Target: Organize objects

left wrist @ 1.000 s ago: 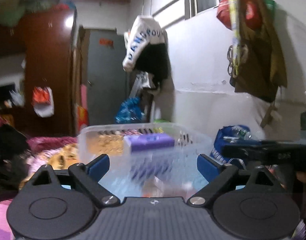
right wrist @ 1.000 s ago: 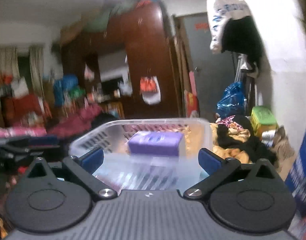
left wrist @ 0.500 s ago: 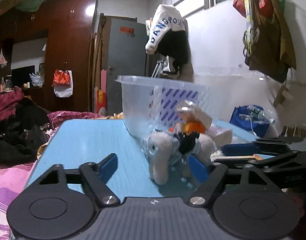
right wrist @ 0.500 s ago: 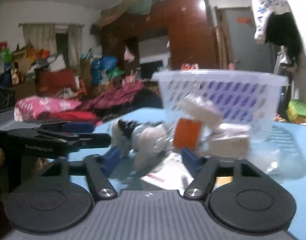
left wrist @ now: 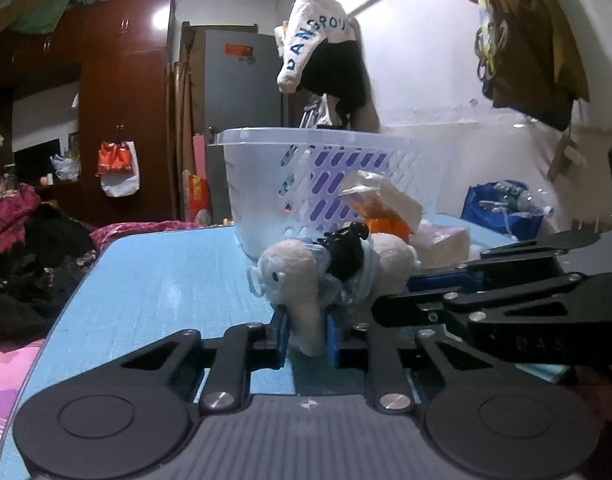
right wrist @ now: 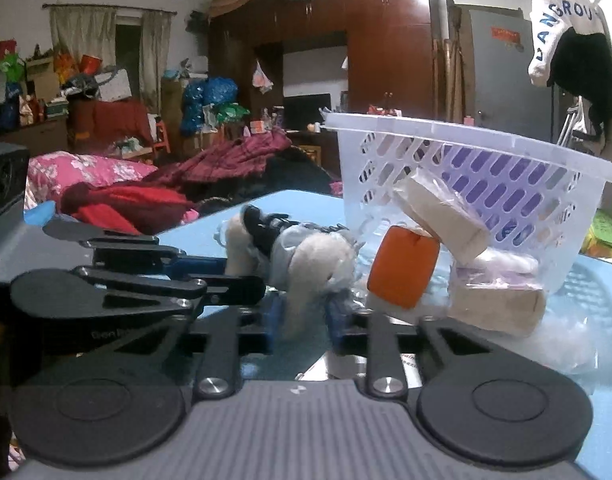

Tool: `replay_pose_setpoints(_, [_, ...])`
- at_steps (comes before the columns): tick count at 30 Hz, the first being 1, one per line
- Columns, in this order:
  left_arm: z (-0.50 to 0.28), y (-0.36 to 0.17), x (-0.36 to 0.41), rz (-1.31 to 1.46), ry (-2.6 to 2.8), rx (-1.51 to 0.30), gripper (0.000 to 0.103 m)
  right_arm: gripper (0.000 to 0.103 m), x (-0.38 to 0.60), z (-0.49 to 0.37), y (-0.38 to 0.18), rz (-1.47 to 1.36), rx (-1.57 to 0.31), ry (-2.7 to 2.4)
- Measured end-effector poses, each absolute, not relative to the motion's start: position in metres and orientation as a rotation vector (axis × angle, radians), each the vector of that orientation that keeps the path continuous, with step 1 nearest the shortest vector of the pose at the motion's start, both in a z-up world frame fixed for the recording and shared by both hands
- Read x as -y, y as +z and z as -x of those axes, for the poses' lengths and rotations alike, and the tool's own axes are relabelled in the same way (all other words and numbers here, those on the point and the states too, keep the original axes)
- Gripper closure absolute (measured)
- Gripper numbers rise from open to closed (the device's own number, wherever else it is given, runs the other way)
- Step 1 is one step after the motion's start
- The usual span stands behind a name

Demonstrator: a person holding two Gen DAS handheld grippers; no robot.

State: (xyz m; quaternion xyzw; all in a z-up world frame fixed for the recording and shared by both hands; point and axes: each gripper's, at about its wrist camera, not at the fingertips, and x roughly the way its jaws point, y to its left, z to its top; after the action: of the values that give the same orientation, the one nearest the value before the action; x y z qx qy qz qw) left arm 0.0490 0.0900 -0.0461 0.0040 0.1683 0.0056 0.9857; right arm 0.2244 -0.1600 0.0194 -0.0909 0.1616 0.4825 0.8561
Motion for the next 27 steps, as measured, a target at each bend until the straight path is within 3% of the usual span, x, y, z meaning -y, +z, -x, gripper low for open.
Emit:
replay_pose_setpoints(18, [-0.014, -0.025, -0.082, -0.029, -0.018, -0.187, 0.086, 0.087, 0.183, -0.215, 0.041, 0.173, -0.212, 1.039])
replay_pose_setpoints(27, [-0.006, 0.044, -0.054, -0.109, -0.054, -0.013, 0.086, 0.087, 0.202, -0.210, 0.105, 0.169, -0.038, 1.029])
